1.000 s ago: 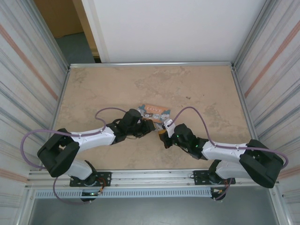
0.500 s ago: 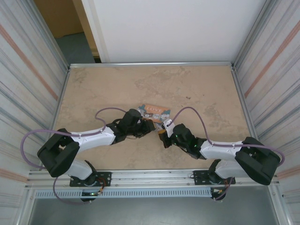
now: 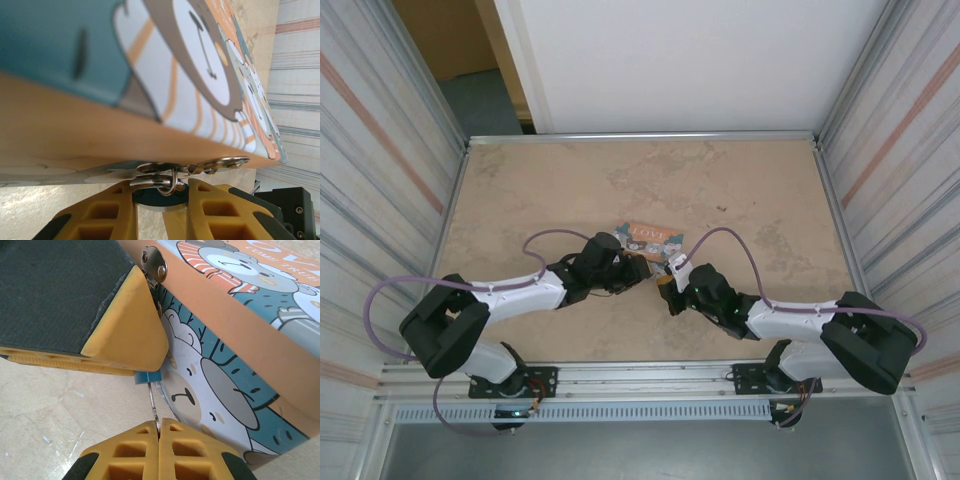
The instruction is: Unlock a padlock with a key
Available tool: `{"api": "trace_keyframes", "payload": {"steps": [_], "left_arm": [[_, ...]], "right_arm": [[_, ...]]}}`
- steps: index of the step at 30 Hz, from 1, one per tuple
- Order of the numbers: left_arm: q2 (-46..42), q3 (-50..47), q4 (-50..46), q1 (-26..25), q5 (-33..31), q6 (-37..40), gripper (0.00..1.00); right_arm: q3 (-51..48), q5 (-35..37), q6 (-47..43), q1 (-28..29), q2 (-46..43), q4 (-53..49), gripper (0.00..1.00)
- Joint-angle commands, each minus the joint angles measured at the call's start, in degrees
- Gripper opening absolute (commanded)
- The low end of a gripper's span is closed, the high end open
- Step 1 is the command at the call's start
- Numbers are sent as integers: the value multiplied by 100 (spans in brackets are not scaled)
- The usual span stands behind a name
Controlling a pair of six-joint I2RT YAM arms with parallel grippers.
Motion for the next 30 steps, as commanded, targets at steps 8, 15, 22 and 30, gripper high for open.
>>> {"api": "trace_keyframes", "payload": {"steps": [8,15,22,30], "left_arm": [[-30,144,268,-76,77,-5,16],[-1,158,316,-112,101,-41,16],[25,179,325,-164,140,-42,16],[104,149,311,-208,92,-40,16]], "right_arm": [[219,182,168,40,222,349,0],[369,-309,137,9,271,775,0],[655,-1178,278,-248,404,1045,0],[1013,-1758,330,-444,504,1113,0]]}}
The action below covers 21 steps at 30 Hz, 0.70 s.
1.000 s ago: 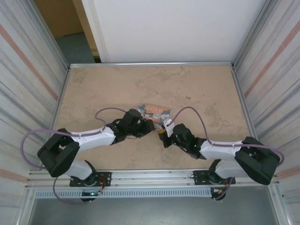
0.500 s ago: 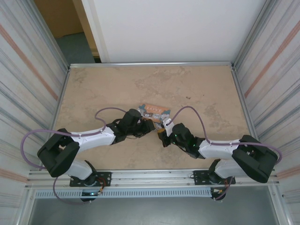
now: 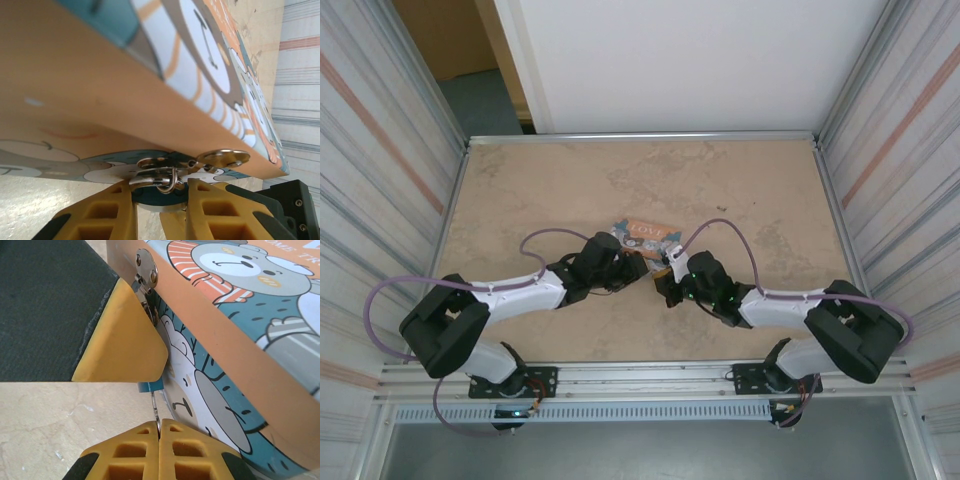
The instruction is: Unlock a padlock with a key
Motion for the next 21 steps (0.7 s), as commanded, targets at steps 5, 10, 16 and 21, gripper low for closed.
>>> {"api": "trace_keyframes", "payload": {"steps": [5,10,16,21], "left_arm": [[163,140,385,-213,500,-41,16],[158,159,352,-222,518,-23,16],[72,171,334,-228,609,-75,16],[-19,180,264,-229,655,-129,16]], "right_arm": [[758,-1013,123,24,26,1002,0],[880,-984,44,6,28,919,0],[842,-174,-513,185,-121,778,0],[829,239,-973,292,-175,764,0]]}}
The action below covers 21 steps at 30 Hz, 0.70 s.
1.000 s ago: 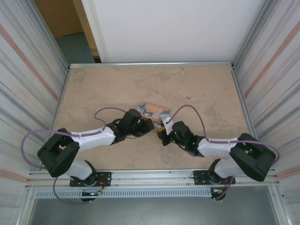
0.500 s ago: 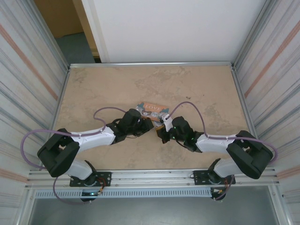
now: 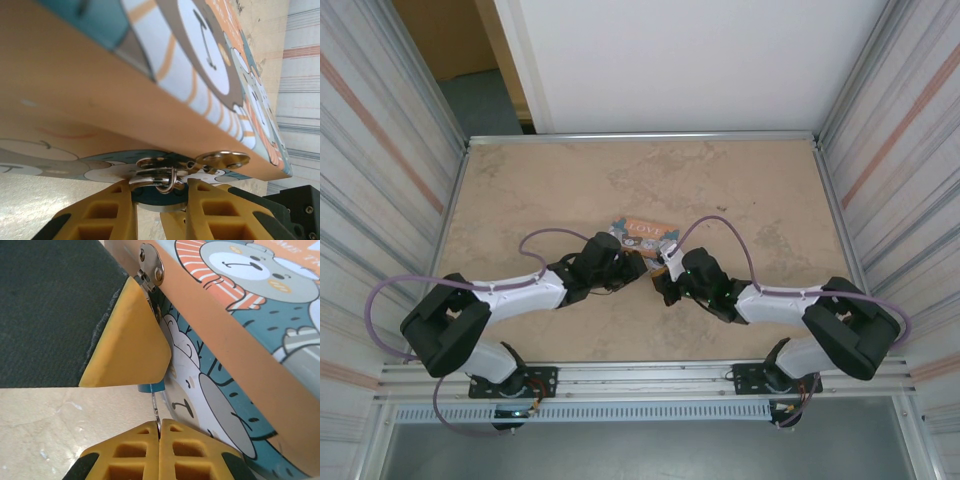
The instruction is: Unlock a padlock with a key
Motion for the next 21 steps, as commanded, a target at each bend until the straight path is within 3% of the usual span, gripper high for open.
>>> {"api": "trace_keyframes", "payload": {"steps": [1,6,11,15,21], "left_arm": [[-53,176,264,-222,797,-110,16],[-54,169,281,-222,835,-179,16],[-2,177,359,-222,831,-178,16],[68,203,404,-230,874,-169,16],[181,289,352,-291,875,-128,16]], "right_arm": [[556,5,-552,207,-285,1149,0],[558,106,-761,206,-337,1037,0],[598,-984,-53,-136,-348,1050,0],[633,-1386,257,-156,-309,1102,0],[764,-1104,-26,-10,-335,1092,0]]}}
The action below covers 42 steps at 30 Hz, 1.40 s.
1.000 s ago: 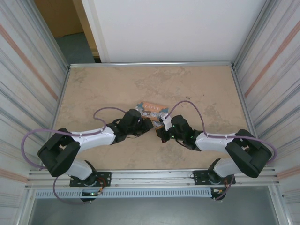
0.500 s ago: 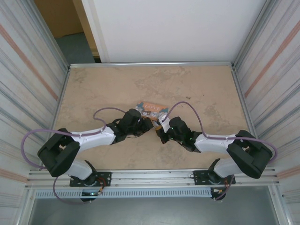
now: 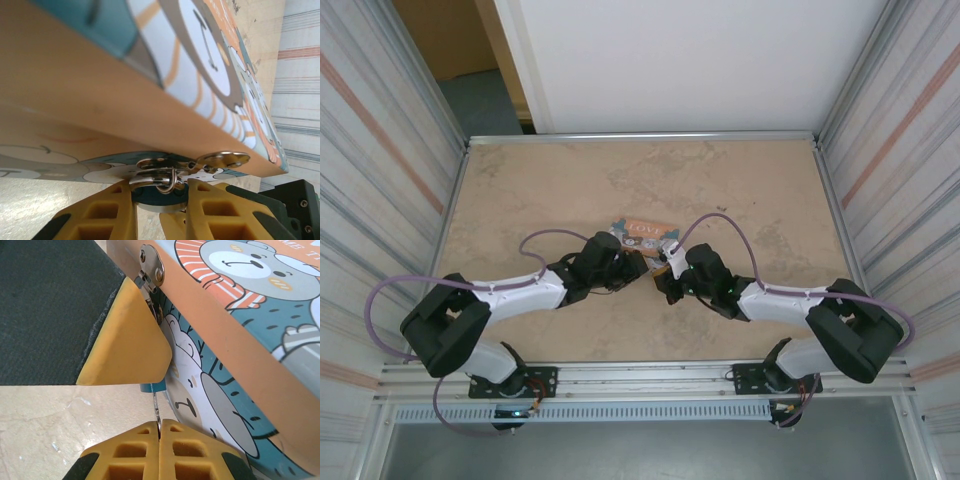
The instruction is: Unlock a padlock with a key
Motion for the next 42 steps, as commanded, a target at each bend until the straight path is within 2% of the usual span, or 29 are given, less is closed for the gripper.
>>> {"api": "trace_keyframes", "payload": {"steps": [1,7,12,23,29,33,39,42], "left_arm": [[176,285,276,-305,815,5,16],[189,290,182,-353,752,-9,16],[293,218,445,-371,577,-162,16],[764,276,1050,-493,739,-403,16],[683,289,980,-537,775,-376,16],[574,305,810,-537,767,-301,16],[516,249,990,-536,905,-375,16],[448,300,898,-537,968,-294,16]], "right_arm": [[717,-539,-154,230,-263,1367,0],[937,-819,-192,-42,-394,1331,0],[1086,-1064,55,22,-343,1323,0],[1015,-469,284,316,-150,1575,0],[987,-529,-20,78,-159,1500,0],[938,-675,101,-176,-169,1520,0],[872,-686,-73,-215,-177,1360,0],[864,-929,208,-393,-118,1385,0]]}}
